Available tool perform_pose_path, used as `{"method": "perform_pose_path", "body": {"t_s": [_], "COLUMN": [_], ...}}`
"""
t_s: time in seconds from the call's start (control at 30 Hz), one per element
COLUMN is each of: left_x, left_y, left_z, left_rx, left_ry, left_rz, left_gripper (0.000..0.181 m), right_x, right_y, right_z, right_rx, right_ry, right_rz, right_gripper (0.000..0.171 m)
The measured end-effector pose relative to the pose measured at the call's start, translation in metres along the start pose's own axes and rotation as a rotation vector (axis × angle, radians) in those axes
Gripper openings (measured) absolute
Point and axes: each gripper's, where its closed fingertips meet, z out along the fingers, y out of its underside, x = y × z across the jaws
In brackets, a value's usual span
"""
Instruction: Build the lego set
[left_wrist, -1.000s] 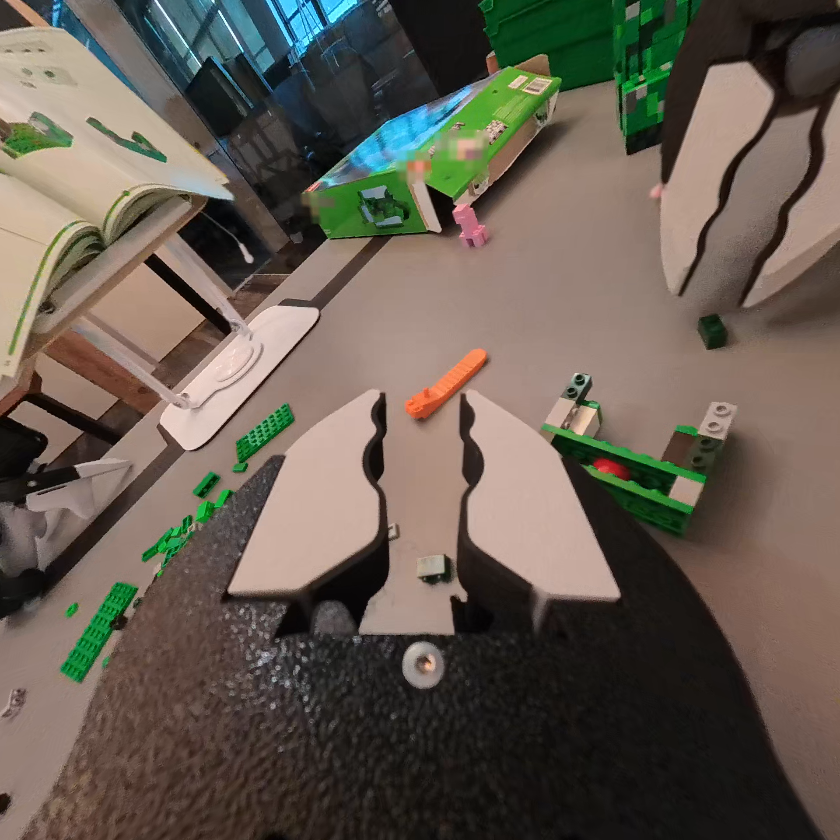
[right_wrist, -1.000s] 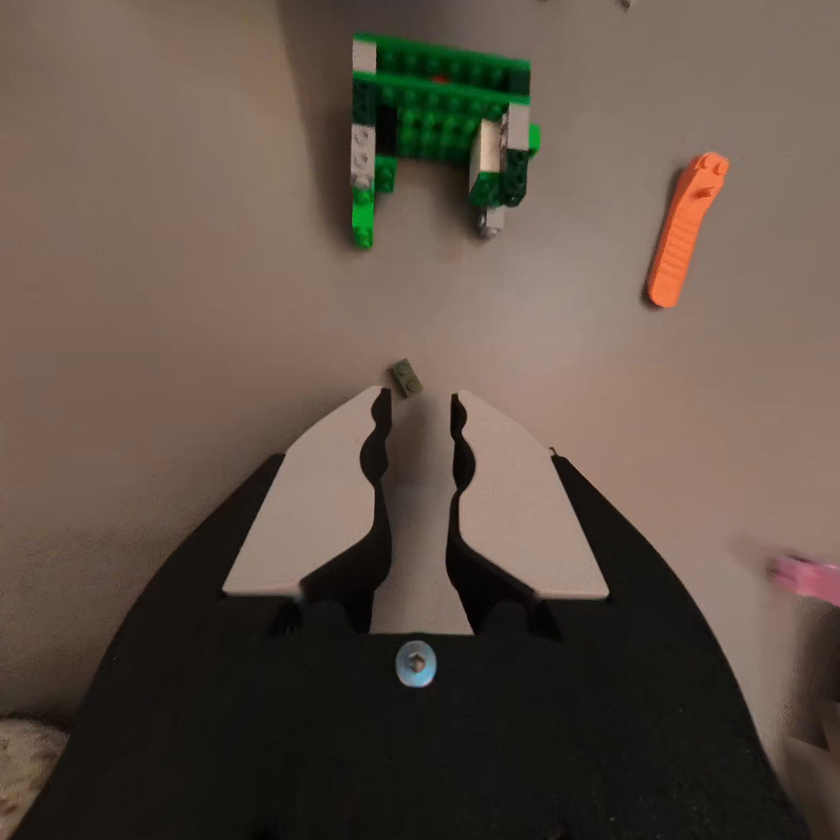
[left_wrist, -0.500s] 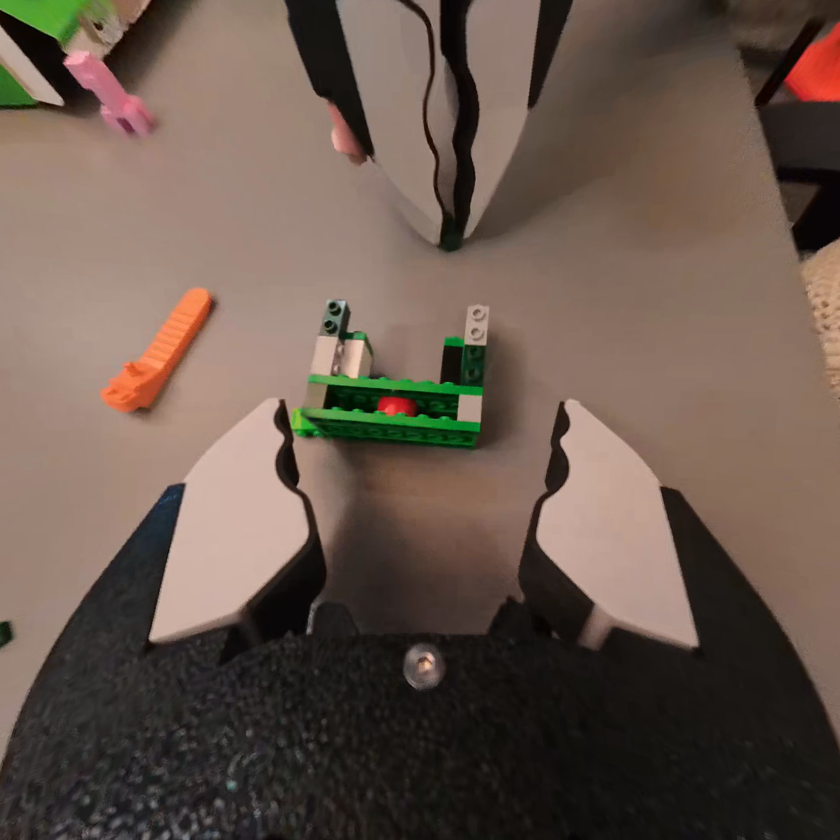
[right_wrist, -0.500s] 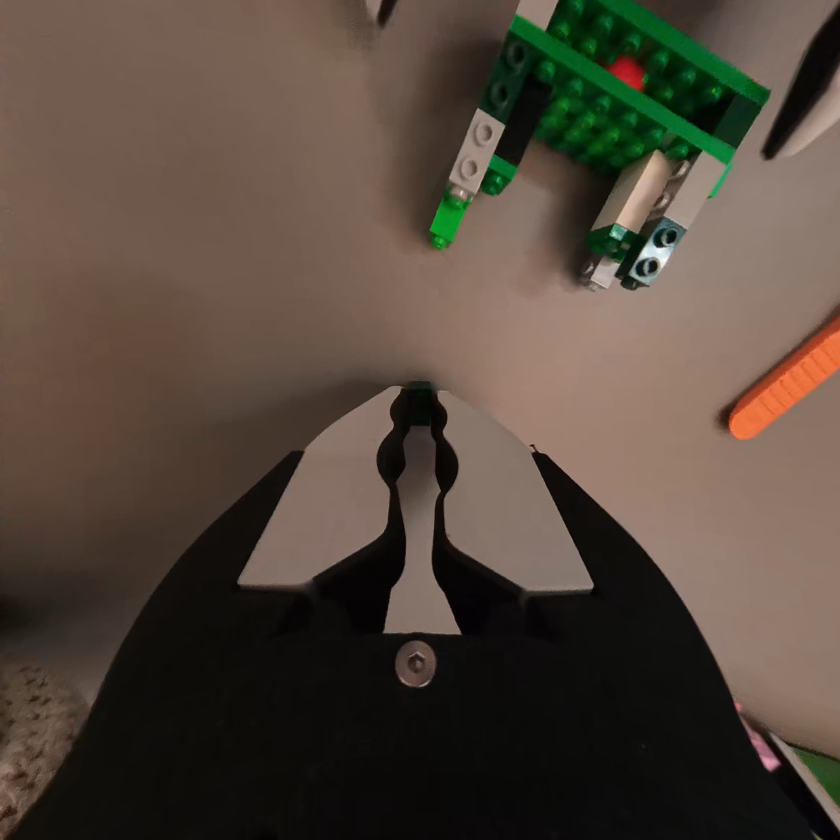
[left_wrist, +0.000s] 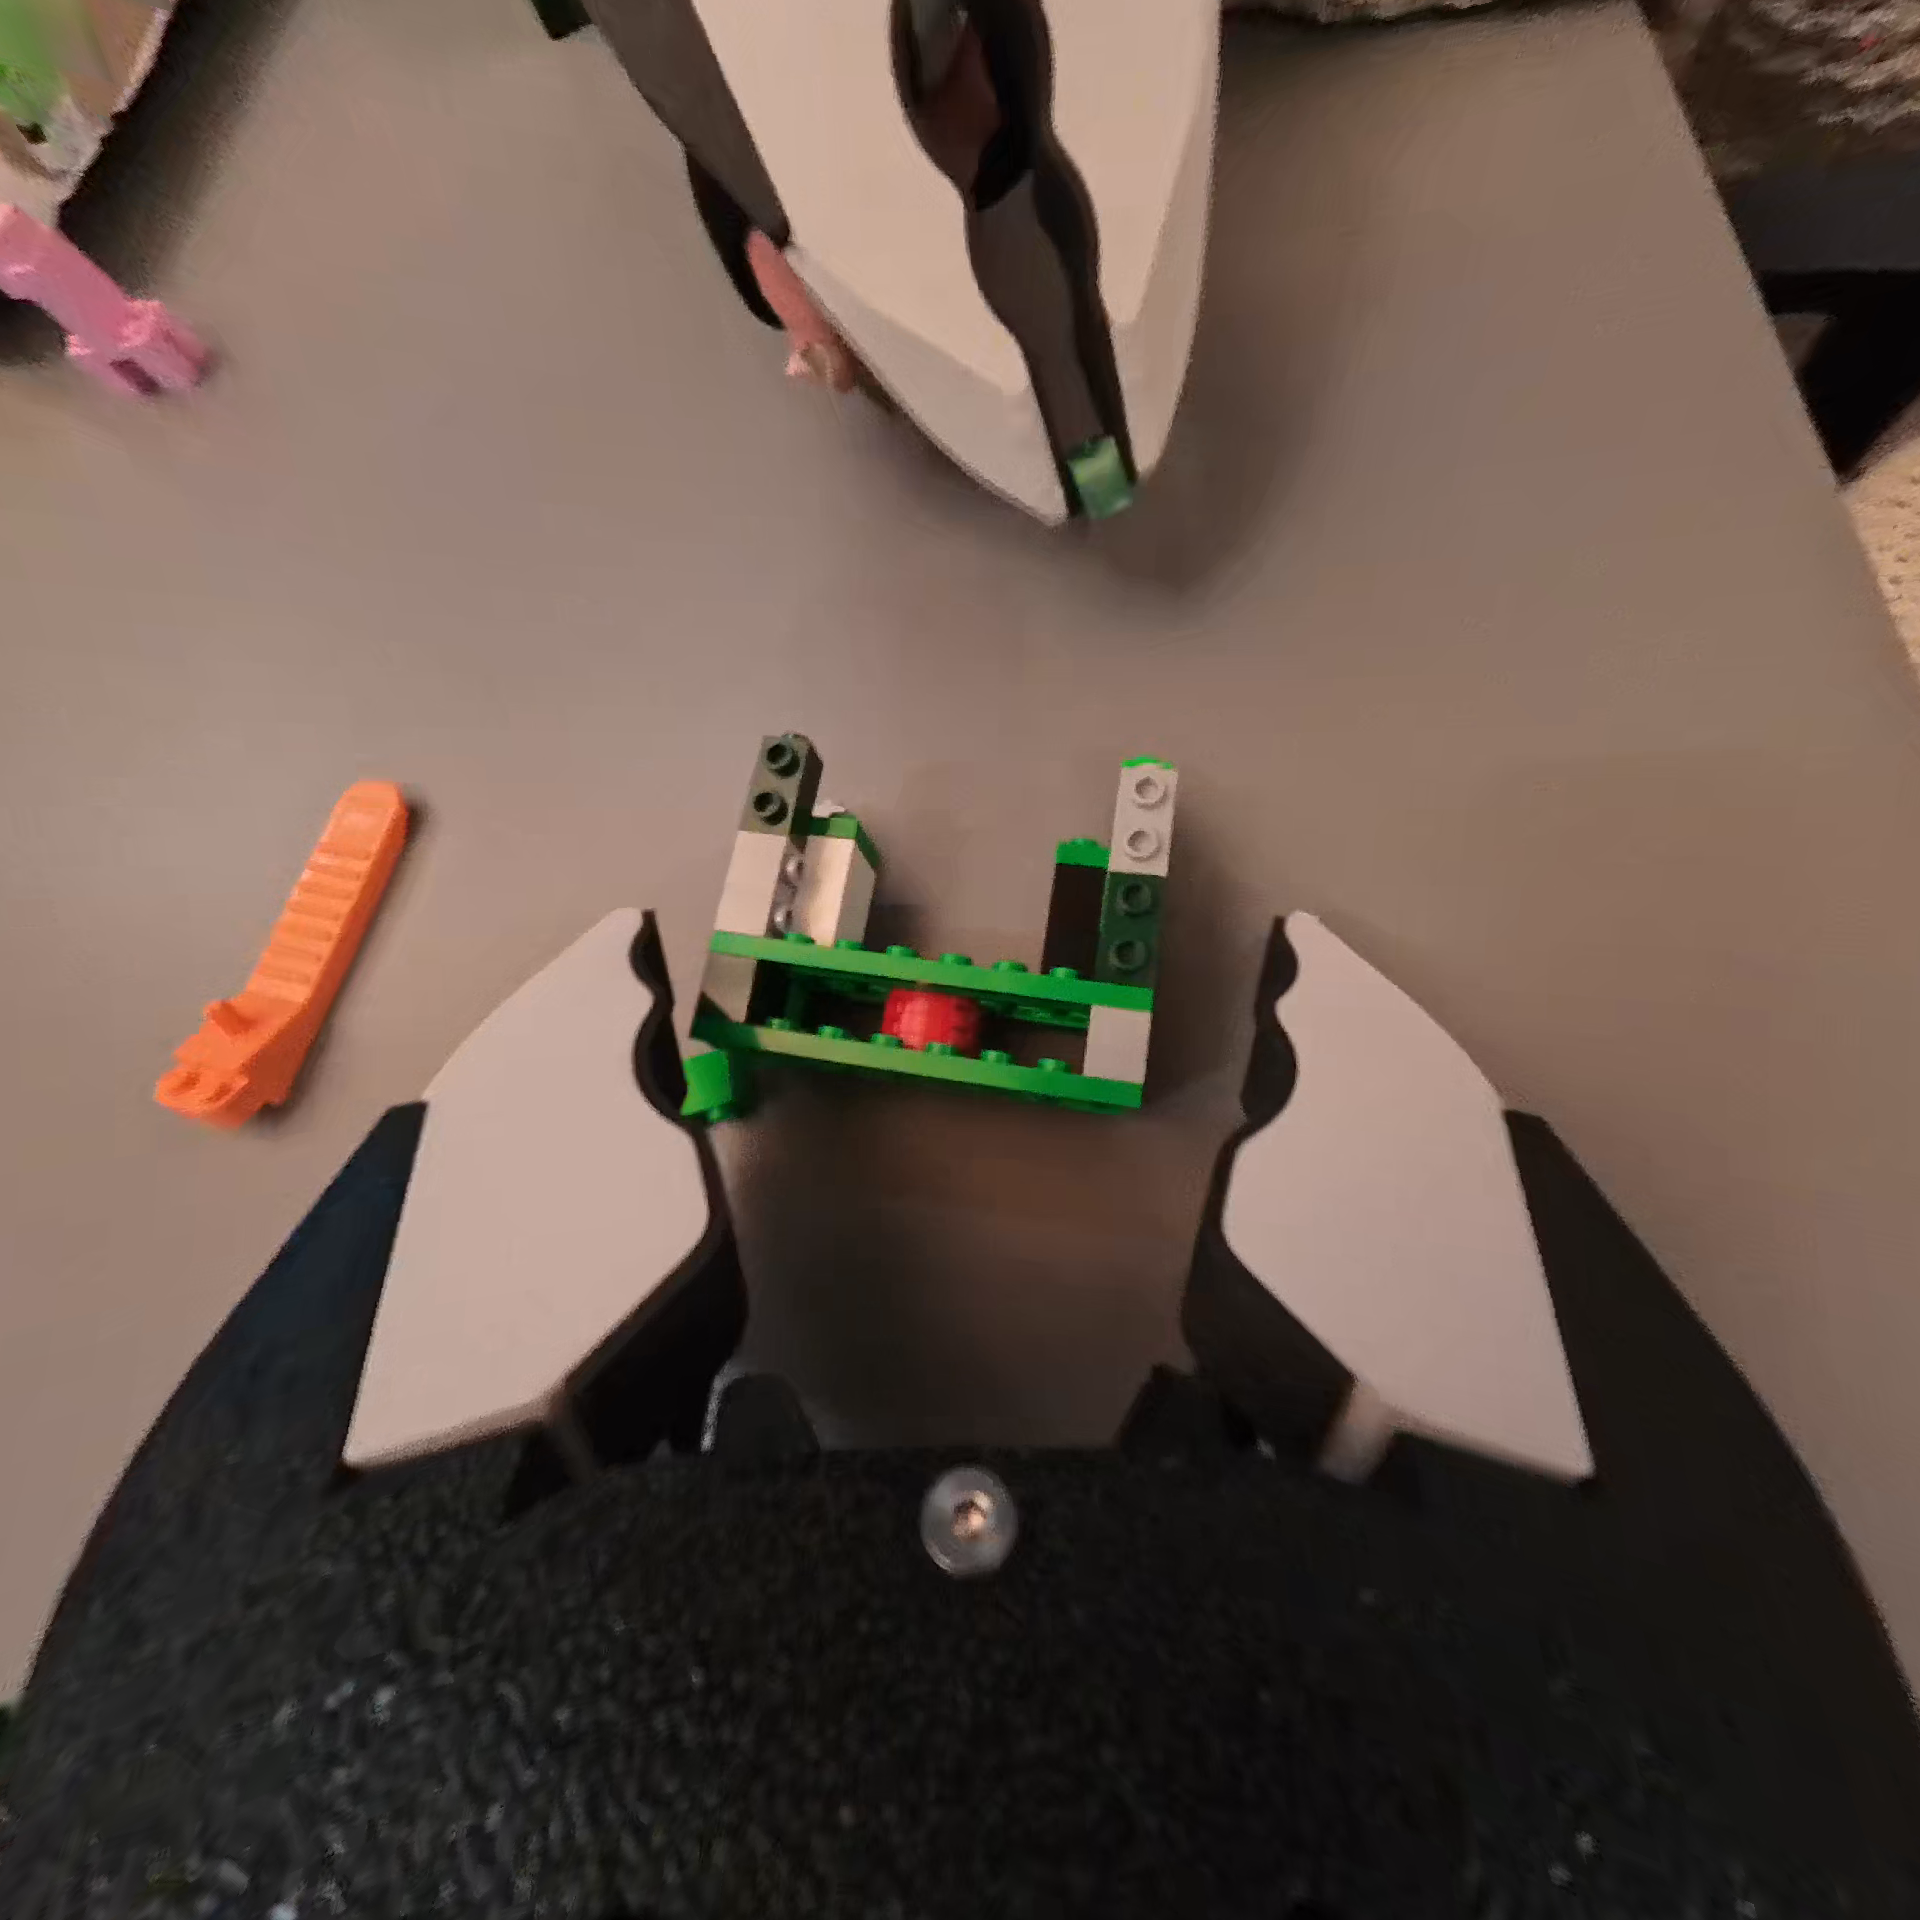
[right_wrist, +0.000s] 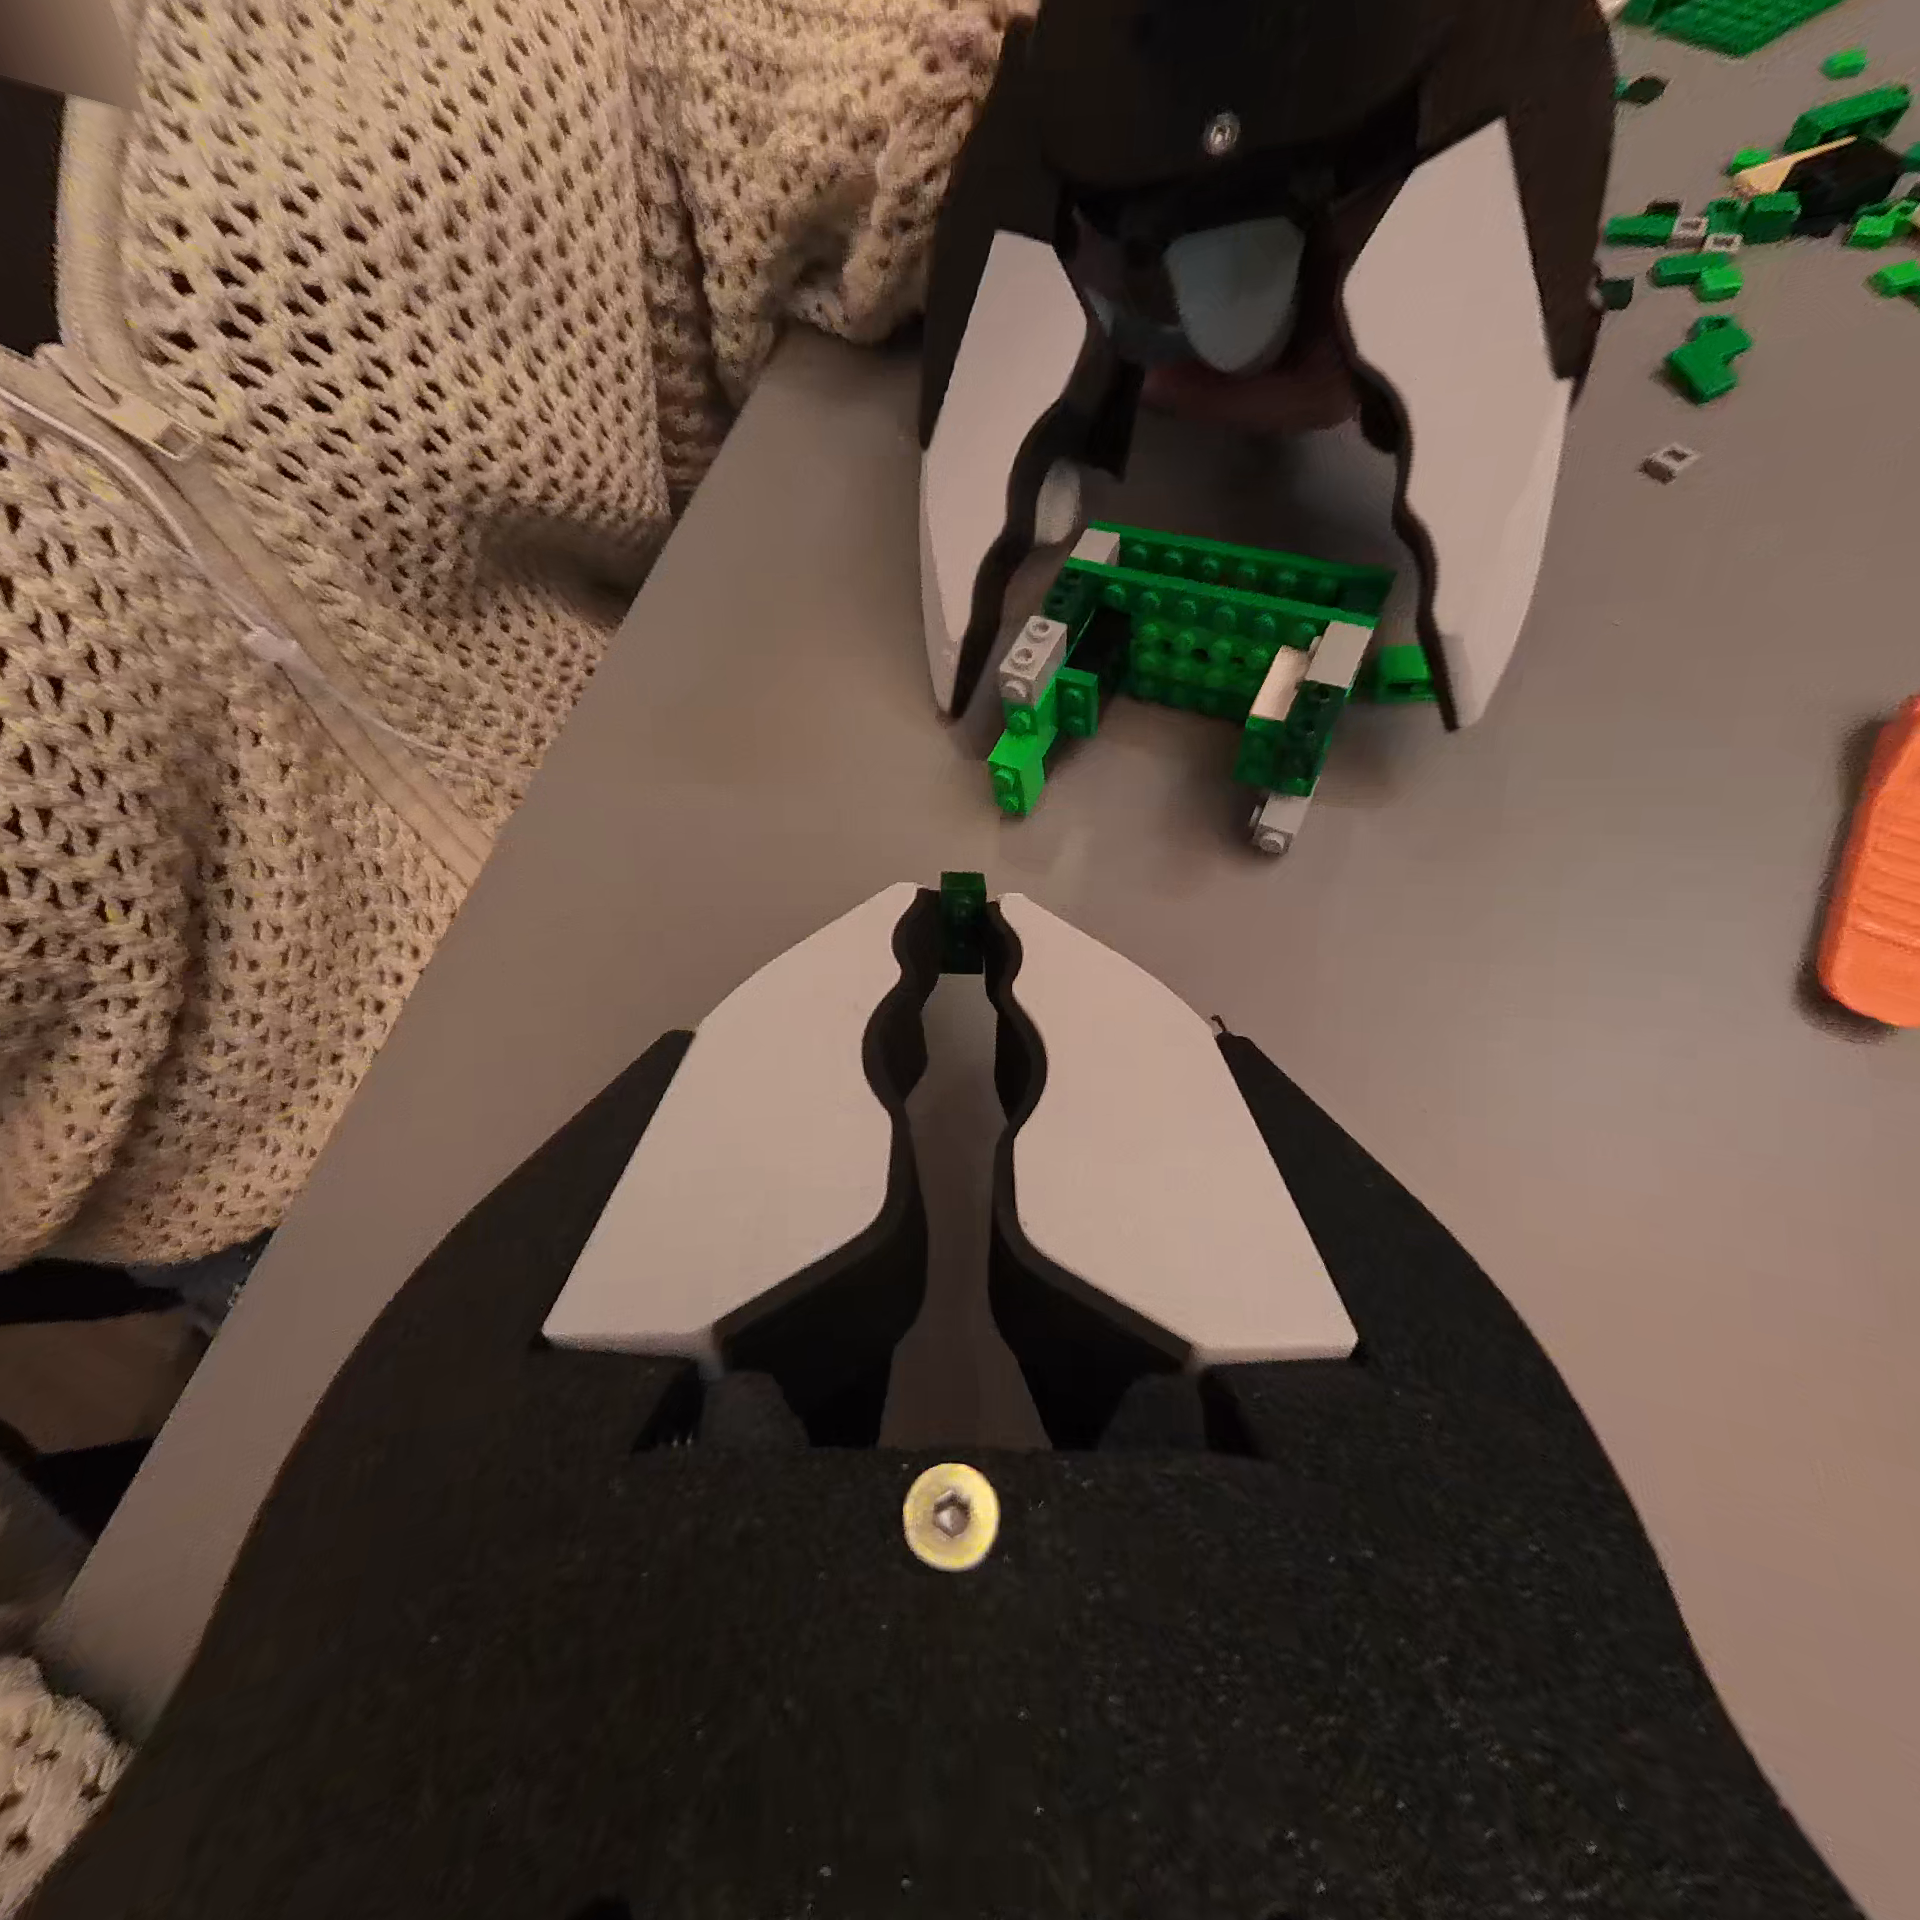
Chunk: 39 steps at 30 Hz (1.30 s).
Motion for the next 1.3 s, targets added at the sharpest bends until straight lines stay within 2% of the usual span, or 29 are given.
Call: {"method": "perform_pose_path", "body": {"t_s": [0.1,0.13,0.17,0.23,0.3,0.37,0.5,0.57,0.7,0.87,1.3], "left_x": [0.004,0.004,0.003,0.004,-0.003,-0.019,-0.028,-0.031,-0.030,-0.033,-0.030], "left_y": [0.002,0.002,0.002,0.001,-0.004,-0.020,-0.030,-0.030,-0.054,-0.066,-0.071], "left_z": [0.001,0.002,0.002,0.002,0.001,-0.004,-0.005,-0.005,-0.016,-0.029,-0.028], "left_rx": [-0.013,-0.018,-0.013,-0.006,0.021,0.125,0.180,0.178,0.357,0.482,0.504], "left_ry": [0.069,0.086,0.087,0.098,0.022,-0.127,-0.185,-0.229,-0.251,-0.333,-0.332], "left_rz": [-0.005,-0.013,-0.011,0.011,0.036,0.014,-0.241,-0.234,-0.271,-0.229,-0.206], "left_gripper": [0.102,0.099,0.086,0.084,0.084,0.084,0.083,0.083,0.083,0.083,0.083], "right_x": [-0.002,-0.003,-0.004,-0.004,-0.002,0.003,0.015,0.019,0.021,0.017,0.008], "right_y": [-0.008,-0.011,-0.014,-0.022,-0.032,-0.039,-0.043,-0.042,-0.042,-0.060,-0.064], "right_z": [-0.003,-0.003,-0.003,-0.005,-0.011,-0.018,-0.030,-0.032,-0.028,-0.032,-0.025], "right_rx": [0.089,0.118,0.139,0.194,0.275,0.346,0.412,0.408,0.391,0.495,0.474], "right_ry": [-0.025,-0.032,-0.042,-0.031,0.003,0.059,0.163,0.189,0.212,0.264,0.276], "right_rz": [0.014,0.016,0.013,-0.011,-0.038,-0.059,-0.104,-0.094,-0.076,-0.130,-0.198], "right_gripper": [0.008,0.008,0.008,0.008,0.008,0.007,0.008,0.007,0.008,0.008,0.008]}}
